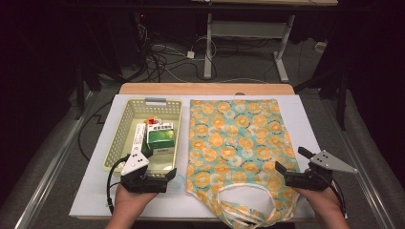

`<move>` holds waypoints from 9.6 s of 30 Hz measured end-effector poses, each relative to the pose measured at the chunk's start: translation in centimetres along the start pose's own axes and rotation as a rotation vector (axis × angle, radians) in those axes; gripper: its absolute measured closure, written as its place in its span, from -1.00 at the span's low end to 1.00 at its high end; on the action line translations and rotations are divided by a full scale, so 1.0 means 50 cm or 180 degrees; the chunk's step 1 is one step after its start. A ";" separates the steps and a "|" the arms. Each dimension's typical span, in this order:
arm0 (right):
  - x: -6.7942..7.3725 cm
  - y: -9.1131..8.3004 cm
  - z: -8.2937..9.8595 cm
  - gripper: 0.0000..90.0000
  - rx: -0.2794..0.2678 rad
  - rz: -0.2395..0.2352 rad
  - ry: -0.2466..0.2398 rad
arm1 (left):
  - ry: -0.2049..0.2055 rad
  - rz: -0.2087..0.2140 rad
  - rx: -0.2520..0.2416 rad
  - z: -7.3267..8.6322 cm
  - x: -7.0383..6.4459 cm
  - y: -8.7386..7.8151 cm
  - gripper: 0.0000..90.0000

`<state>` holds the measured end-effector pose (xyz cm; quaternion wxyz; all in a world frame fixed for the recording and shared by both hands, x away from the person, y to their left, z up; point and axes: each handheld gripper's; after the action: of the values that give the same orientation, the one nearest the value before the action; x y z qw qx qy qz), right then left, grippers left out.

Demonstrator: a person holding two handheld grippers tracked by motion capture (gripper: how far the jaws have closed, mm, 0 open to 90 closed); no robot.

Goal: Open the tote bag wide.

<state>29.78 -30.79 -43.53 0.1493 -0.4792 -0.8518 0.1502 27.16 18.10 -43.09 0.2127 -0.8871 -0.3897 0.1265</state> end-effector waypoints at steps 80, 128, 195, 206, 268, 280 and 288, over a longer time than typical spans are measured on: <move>-0.220 0.285 -0.045 0.68 0.1189 0.0585 0.0209 | 0.0010 0.0078 0.0090 0.012 -0.004 0.007 -1.00; -0.271 0.082 -0.061 0.31 0.0642 0.0801 0.0407 | 0.0095 0.0249 0.0021 0.001 -0.028 0.005 -1.00; 0.151 -0.049 0.098 0.51 0.0948 -0.0561 -0.0162 | 0.0184 0.0400 -0.0065 -0.013 -0.041 0.021 -1.00; 0.161 -0.126 0.080 0.39 0.0557 -0.0659 -0.0058 | 0.0162 0.0384 -0.0109 -0.016 -0.039 0.020 -1.00; 0.136 0.036 -0.064 1.00 0.0128 -0.0865 -0.0253 | 0.0202 0.0340 -0.0078 0.015 -0.059 -0.005 -1.00; 0.004 0.125 -0.067 1.00 0.0258 -0.0419 0.0099 | 0.0109 0.0267 -0.0036 0.038 -0.064 -0.024 -1.00; -0.053 0.169 -0.045 1.00 0.0508 -0.0103 0.0176 | 0.0078 0.0241 -0.0007 0.045 -0.060 -0.029 -1.00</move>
<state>38.49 -28.66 -45.16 0.2128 -0.4559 -0.8403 0.2018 23.37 17.37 -44.20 0.2115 -0.9029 -0.3533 0.1231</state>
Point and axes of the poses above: each handheld gripper's, and its own axes: y roughly forward along the jaws, z roughly out of its underside, x roughly to its left, and after that the axes turned 5 degrees about y, right-handed
